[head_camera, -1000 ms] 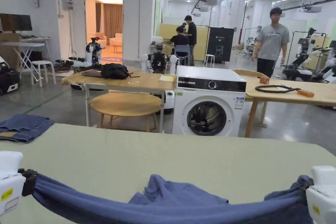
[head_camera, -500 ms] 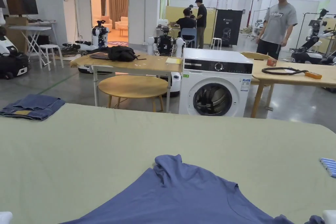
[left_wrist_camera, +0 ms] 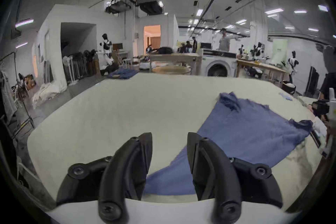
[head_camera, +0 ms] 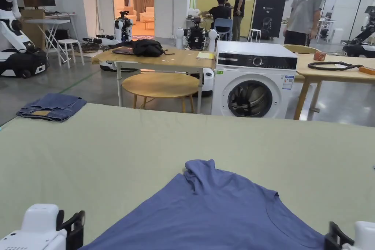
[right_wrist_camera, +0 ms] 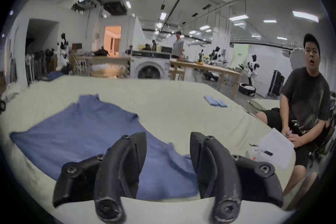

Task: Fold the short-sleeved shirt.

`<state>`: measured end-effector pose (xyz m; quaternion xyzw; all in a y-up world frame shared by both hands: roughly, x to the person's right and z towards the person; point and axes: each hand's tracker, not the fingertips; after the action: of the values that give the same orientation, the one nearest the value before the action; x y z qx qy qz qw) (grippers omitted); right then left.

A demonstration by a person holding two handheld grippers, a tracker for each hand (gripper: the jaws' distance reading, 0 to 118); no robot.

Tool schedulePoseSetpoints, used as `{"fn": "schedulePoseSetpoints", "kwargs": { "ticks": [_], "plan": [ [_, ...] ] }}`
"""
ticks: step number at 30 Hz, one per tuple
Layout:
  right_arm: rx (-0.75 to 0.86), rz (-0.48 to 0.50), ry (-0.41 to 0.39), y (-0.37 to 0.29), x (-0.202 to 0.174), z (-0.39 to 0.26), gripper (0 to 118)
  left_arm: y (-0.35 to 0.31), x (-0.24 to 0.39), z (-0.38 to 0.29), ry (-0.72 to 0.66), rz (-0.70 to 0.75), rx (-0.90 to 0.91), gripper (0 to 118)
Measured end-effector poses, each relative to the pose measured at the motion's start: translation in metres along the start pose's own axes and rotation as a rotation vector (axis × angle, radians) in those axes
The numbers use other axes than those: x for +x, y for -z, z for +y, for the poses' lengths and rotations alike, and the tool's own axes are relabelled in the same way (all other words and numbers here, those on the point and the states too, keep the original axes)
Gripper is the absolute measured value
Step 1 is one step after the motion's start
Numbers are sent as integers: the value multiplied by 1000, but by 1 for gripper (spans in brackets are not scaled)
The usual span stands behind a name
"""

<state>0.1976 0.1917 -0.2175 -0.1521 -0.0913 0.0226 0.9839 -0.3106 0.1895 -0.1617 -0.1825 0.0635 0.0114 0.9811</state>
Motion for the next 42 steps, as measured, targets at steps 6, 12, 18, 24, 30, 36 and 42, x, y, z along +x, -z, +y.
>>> {"fn": "schedulePoseSetpoints", "kwargs": {
  "ticks": [6, 12, 18, 24, 30, 36, 42],
  "plan": [
    [126, 76, -4, -18, -60, 19, 16, 0, 60, 15, 30, -46, 126, 16],
    [161, 157, 51, -23, -88, 33, 0, -7, 96, 31, 64, -35, 192, 0],
    [133, 227, 24, -24, -105, 33, 0, -10, 92, 39, 54, -1, 130, 0],
    [81, 293, -21, -12, -124, 23, 0, 4, 32, 23, 9, 13, -91, 0],
    [39, 325, -58, 3, -136, 15, 0, 13, -39, 5, -58, 14, -302, 0],
    [-10, 369, -91, 14, -144, 4, 0, 38, -86, -11, -311, -20, -484, 35],
    [-34, 366, -122, 18, -144, -3, 0, 62, -95, -22, -392, 24, -570, 59]
  ]
}}
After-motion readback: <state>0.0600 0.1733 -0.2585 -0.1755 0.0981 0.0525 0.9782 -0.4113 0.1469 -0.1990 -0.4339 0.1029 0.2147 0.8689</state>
